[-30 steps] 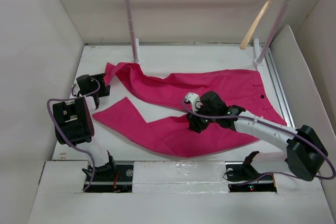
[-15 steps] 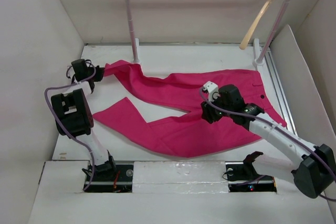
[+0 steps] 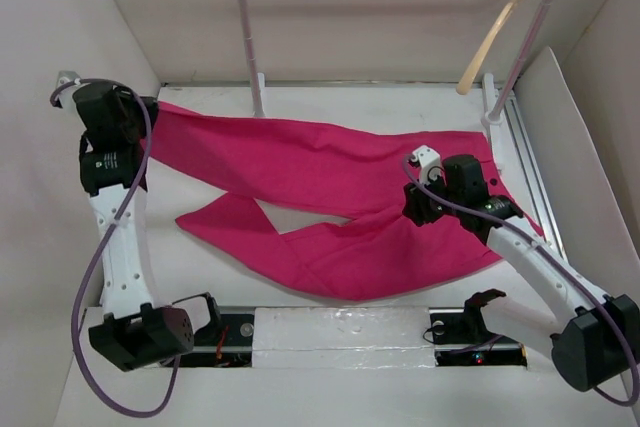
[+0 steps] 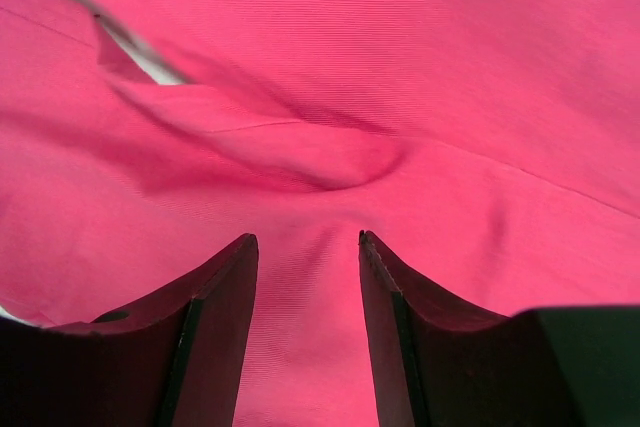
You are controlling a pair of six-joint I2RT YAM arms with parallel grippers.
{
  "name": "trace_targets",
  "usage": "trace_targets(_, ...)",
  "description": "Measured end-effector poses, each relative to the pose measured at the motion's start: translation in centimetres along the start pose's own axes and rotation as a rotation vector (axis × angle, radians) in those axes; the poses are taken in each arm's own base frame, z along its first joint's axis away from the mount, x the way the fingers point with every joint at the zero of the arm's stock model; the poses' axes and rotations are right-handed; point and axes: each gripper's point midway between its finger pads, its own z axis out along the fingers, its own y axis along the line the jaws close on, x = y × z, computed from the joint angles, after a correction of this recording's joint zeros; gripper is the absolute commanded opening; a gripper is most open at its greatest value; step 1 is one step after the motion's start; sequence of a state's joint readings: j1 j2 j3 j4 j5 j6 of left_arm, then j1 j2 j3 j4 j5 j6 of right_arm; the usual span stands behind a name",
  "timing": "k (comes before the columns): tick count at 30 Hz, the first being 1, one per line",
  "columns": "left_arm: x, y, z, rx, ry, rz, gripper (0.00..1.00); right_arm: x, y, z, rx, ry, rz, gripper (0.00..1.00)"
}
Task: Place the trousers on the hanger
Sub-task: Flatten out the trousers at the center of the board.
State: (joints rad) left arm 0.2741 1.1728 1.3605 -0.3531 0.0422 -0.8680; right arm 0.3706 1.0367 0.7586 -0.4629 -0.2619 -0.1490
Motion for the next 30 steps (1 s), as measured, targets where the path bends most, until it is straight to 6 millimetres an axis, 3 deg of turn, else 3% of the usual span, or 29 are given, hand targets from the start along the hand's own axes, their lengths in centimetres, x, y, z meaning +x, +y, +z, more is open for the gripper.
trace_targets(3,-0.8,0.0,-1.3,-0.034,-0.011,0.048,0.00,0.1,-0.5,-0.3,0.003,-0.001,-0.008,0.51)
trace_targets(7,0.3,3.0,1.0,-0.161,0.053,0.091,0.00,-0.1,-2.4,-1.0,0.040,-0.003,0.019,0.51)
trace_targets(13,3.0,9.5,10.3,-0.411,0.182,0.144,0.00,-2.1,-4.6,-2.4,0.087,-0.044,0.054,0.52)
trace_targets(17,4.8,13.8,16.5,-0.536,0.236,0.159,0.00,-3.3,-8.1,-4.0,0.190,-0.098,0.140,0.51)
trace_targets(20,5.9,16.9,19.9,-0.612,0.266,0.172,0.10,-3.4,-11.1,-4.2,0.243,-0.126,0.245,0.51)
trace_targets(23,6.9,19.8,21.8,-0.671,0.296,0.182,0.21,-2.7,-14.1,-3.4,0.278,-0.135,0.347,0.51)
trace_targets(25,6.9,21.4,22.6,-0.691,0.310,0.169,0.23,-2.3,-16.2,-2.8,0.309,-0.144,0.398,0.52)
trace_targets(26,6.8,21.7,22.9,-0.684,0.325,0.159,0.24,-2.1,-17.1,-2.6,0.323,-0.151,0.415,0.54)
trace_targets(27,6.2,22.1,23.0,-0.687,0.315,0.150,0.35,-2.0,-18.2,-2.3,0.339,-0.162,0.431,0.55)
trace_targets(28,6.2,21.6,23.2,-0.659,0.328,0.133,0.35,-1.8,-19.4,-2.2,0.357,-0.164,0.449,0.56)
trace_targets(30,5.9,20.7,23.7,-0.606,0.329,0.122,0.56,-1.8,-21.8,-1.8,0.391,-0.166,0.469,0.59)
